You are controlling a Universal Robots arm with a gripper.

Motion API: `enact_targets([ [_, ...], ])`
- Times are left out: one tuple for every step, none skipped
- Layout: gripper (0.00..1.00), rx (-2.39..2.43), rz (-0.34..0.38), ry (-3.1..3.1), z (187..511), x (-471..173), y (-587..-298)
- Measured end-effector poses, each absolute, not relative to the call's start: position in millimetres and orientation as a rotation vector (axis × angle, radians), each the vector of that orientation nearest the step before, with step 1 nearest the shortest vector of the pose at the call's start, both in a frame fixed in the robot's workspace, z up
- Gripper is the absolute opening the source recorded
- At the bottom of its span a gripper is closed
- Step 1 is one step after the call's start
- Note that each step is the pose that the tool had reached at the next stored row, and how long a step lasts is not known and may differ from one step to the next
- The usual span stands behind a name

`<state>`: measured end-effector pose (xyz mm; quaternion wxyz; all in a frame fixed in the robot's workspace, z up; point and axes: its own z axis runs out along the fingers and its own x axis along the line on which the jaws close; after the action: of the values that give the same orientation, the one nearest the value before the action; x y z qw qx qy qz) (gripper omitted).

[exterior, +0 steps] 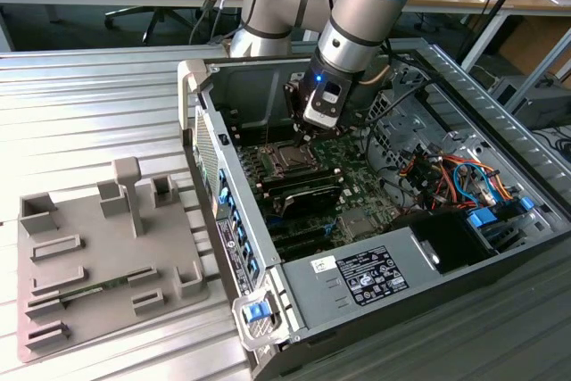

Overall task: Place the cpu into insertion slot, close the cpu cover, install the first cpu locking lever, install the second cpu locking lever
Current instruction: 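Install the first cpu locking lever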

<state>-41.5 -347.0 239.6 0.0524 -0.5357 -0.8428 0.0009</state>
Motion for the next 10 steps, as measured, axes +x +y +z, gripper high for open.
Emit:
enact_targets([
  [0.11, -1.615, 0.004, -2.572, 239.6, -41.5, -347.0],
  [0.11, -1.603, 0.005, -2.579, 239.6, -41.5, -347.0],
  [0.11, -1.598, 0.005, -2.583, 239.6, -41.5, -347.0],
  [0.11, -1.592, 0.005, -2.586, 239.6, -41.5, -347.0],
  [0.11, -1.586, 0.006, -2.590, 239.6, -41.5, -347.0],
  [0.11, -1.581, 0.006, -2.593, 239.6, -41.5, -347.0],
  [0.11, -1.574, 0.006, -2.597, 239.6, -41.5, -347.0],
  [0.11, -1.565, 0.007, -2.603, 239.6, -41.5, -347.0],
  [0.11, -1.557, 0.007, -2.607, 239.6, -41.5, -347.0],
  [0.11, -1.550, 0.008, -2.611, 239.6, -41.5, -347.0],
])
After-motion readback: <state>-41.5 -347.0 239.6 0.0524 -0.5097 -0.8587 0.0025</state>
